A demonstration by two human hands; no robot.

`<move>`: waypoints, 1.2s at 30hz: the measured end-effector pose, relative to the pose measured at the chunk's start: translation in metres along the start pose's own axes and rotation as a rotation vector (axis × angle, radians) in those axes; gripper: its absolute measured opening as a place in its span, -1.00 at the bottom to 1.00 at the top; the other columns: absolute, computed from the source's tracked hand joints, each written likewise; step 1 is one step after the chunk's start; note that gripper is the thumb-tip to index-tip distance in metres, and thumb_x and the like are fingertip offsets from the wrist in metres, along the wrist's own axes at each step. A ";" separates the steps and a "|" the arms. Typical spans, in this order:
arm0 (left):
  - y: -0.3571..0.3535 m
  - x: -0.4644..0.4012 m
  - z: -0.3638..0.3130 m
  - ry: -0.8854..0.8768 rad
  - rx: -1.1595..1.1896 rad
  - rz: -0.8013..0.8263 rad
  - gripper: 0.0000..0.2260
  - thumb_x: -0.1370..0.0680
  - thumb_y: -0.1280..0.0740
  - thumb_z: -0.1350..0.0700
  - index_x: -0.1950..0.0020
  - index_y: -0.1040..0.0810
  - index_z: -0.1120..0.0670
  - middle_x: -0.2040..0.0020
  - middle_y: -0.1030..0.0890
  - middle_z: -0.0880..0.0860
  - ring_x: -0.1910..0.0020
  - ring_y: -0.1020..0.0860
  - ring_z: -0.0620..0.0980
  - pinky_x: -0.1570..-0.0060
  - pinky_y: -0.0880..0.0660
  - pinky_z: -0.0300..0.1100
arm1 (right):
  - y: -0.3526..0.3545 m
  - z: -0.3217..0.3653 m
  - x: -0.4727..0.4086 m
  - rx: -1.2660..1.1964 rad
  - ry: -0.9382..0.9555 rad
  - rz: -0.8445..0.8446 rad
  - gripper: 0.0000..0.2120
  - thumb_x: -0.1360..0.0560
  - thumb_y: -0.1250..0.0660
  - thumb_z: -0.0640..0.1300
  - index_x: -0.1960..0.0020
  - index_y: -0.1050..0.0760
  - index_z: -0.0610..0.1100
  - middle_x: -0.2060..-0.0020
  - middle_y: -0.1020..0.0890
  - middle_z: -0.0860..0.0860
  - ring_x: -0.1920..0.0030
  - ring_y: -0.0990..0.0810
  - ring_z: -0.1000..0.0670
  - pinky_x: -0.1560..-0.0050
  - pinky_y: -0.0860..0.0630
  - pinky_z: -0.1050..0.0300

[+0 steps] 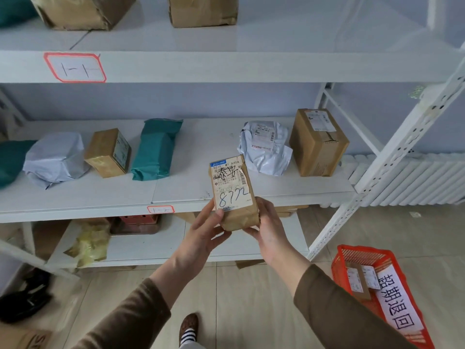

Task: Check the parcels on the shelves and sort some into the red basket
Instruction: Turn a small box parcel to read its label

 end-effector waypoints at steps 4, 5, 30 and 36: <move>0.043 -0.047 -0.007 0.069 0.052 -0.154 -0.50 -0.57 -0.44 -0.06 -0.51 -0.45 -0.12 -0.36 -0.64 0.08 -0.33 -0.61 0.18 -0.45 -0.45 0.12 | -0.026 0.013 -0.031 0.156 0.060 -0.062 -0.76 -0.66 -0.19 0.21 -0.13 -0.44 0.07 -0.09 -0.59 0.08 -0.11 -0.57 0.08 -0.17 -0.52 0.08; 0.053 -0.061 -0.010 0.078 0.044 -0.176 -0.54 -0.60 -0.43 -0.04 -0.49 -0.46 -0.12 -0.34 -0.65 0.09 -0.30 -0.62 0.18 -0.44 -0.46 0.12 | -0.037 0.014 -0.041 0.196 0.059 -0.040 -0.76 -0.66 -0.19 0.22 -0.14 -0.47 0.08 -0.09 -0.58 0.10 -0.14 -0.55 0.09 -0.21 -0.48 0.07; 0.145 -0.274 -0.039 0.226 -0.206 -0.127 -0.53 -0.75 -0.19 0.11 -0.67 -0.21 0.06 -0.50 -0.46 0.09 -0.37 -0.45 0.12 -0.31 -0.35 -0.13 | -0.127 -0.001 -0.251 0.394 -0.077 -0.297 -0.61 -0.64 -0.18 -0.15 -0.45 -0.46 -0.03 -0.29 -0.61 -0.08 -0.12 -0.57 -0.10 -0.23 -0.52 -0.06; 0.199 -0.249 -0.082 -0.037 -0.391 -0.192 -0.44 -0.69 -0.32 0.02 -0.66 -0.25 0.00 -0.59 -0.38 0.06 -0.56 -0.36 0.04 -0.50 -0.30 -0.09 | -0.186 0.060 -0.198 0.914 0.692 -0.449 -0.65 -0.53 -0.33 -0.26 -0.32 -0.50 -0.15 -0.33 -0.52 -0.11 -0.38 -0.41 -0.17 -0.35 -0.27 0.14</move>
Point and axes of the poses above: each hand's wrist, its own x-axis away from the middle knuckle, its own y-axis out of the back of the hand, z = x × y, the point moved 8 cm from there along -x, towards the middle knuckle
